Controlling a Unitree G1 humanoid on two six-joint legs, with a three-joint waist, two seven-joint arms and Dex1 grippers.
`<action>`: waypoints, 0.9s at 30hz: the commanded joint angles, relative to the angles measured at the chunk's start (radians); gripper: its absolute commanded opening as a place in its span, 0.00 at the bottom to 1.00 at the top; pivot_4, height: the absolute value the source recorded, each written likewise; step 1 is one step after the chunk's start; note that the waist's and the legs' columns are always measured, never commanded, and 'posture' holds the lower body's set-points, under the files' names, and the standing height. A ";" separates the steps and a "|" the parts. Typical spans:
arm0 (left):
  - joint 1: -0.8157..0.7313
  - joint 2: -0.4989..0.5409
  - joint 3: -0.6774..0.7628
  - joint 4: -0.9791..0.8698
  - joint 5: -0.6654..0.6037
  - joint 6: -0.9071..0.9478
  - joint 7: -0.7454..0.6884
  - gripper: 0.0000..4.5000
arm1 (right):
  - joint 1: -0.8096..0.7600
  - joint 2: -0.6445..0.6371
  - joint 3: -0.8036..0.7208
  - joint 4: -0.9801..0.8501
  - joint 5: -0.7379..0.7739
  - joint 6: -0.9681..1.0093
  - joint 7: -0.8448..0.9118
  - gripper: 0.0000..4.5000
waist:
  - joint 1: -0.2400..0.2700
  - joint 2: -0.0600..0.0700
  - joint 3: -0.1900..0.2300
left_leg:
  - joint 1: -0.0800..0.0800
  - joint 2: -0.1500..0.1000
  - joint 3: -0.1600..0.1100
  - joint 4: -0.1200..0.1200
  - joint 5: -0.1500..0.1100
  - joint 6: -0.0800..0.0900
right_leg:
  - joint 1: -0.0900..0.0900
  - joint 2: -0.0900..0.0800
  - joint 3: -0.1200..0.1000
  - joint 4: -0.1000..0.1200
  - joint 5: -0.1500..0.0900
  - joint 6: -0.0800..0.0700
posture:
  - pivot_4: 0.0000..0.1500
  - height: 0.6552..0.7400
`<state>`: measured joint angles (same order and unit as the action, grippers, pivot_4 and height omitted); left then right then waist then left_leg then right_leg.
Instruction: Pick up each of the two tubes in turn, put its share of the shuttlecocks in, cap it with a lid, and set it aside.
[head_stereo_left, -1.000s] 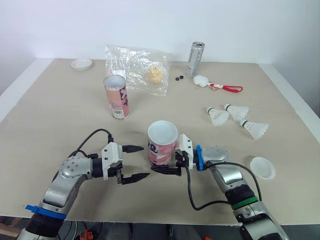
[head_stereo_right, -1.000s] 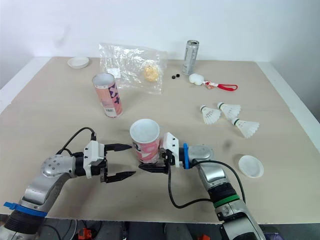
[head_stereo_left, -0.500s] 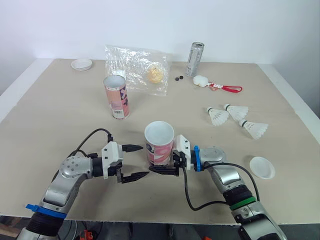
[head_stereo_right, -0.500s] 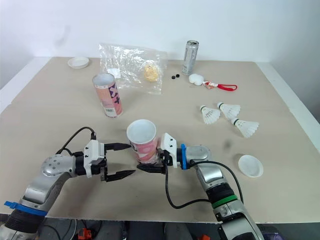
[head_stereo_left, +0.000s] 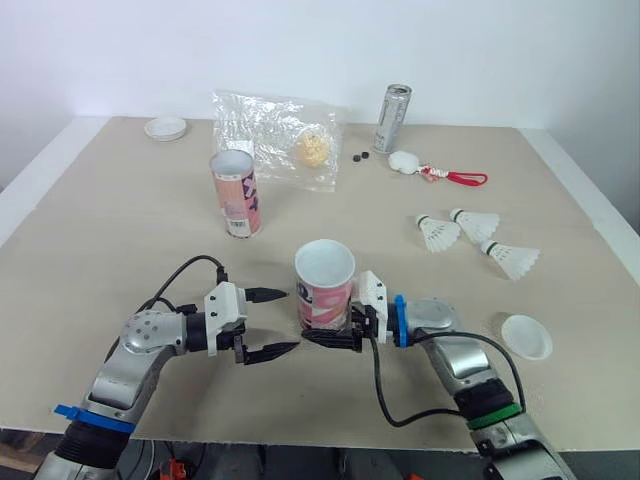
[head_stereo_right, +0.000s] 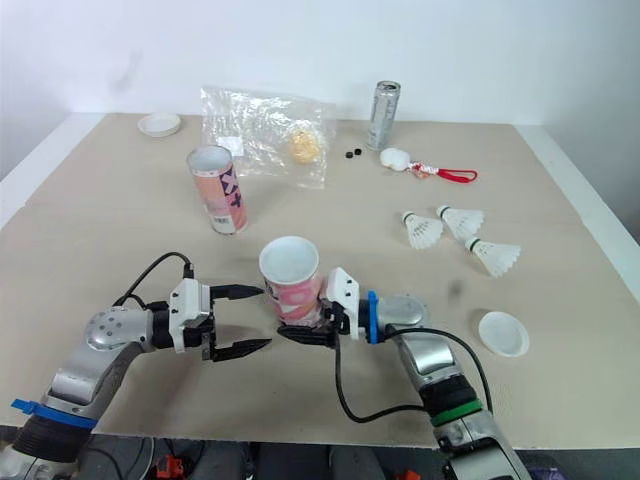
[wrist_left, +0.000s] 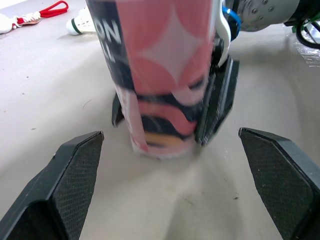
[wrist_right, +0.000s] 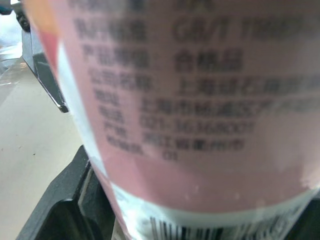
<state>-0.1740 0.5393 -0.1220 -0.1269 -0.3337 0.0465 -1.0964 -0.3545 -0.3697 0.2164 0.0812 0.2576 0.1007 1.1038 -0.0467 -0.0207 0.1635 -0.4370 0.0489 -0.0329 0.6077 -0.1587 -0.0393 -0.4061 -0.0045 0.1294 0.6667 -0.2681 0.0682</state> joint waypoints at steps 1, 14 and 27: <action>-0.028 -0.007 -0.001 -0.011 -0.012 -0.004 -0.003 1.00 | 0.073 -0.028 -0.114 -0.212 0.093 0.081 -0.090 0.84 | 0.001 0.000 0.000 | -0.001 0.000 0.000 0.000 0.000 0.000 | 0.000 0.000 0.000 0.000 0.000 0.000 | 1.00 1.00; -0.063 -0.025 -0.046 -0.058 -0.071 0.079 -0.049 1.00 | 0.266 -0.060 -0.717 -0.440 0.220 0.229 -0.630 0.84 | 0.001 0.000 0.000 | 0.000 0.000 0.001 0.002 0.000 0.000 | 0.001 -0.001 0.000 0.000 0.001 0.001 | 1.00 1.00; -0.023 -0.038 -0.057 -0.102 -0.059 0.088 -0.016 1.00 | 0.292 -0.102 -0.945 -0.045 0.170 0.132 -0.817 0.84 | -0.005 0.007 -0.001 | 0.001 0.000 0.003 0.002 0.001 0.001 | 0.001 -0.001 0.003 0.000 0.001 0.000 | 1.00 1.00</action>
<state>-0.2028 0.4982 -0.1864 -0.1824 -0.3824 0.1368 -1.1171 -0.0489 -0.4417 -0.7097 0.0270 0.4261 0.2610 0.2838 -0.0513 -0.0140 0.1621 -0.4355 0.0485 -0.0288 0.6098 -0.1576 -0.0374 -0.4051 -0.0050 0.1329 0.6668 -0.2676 0.0671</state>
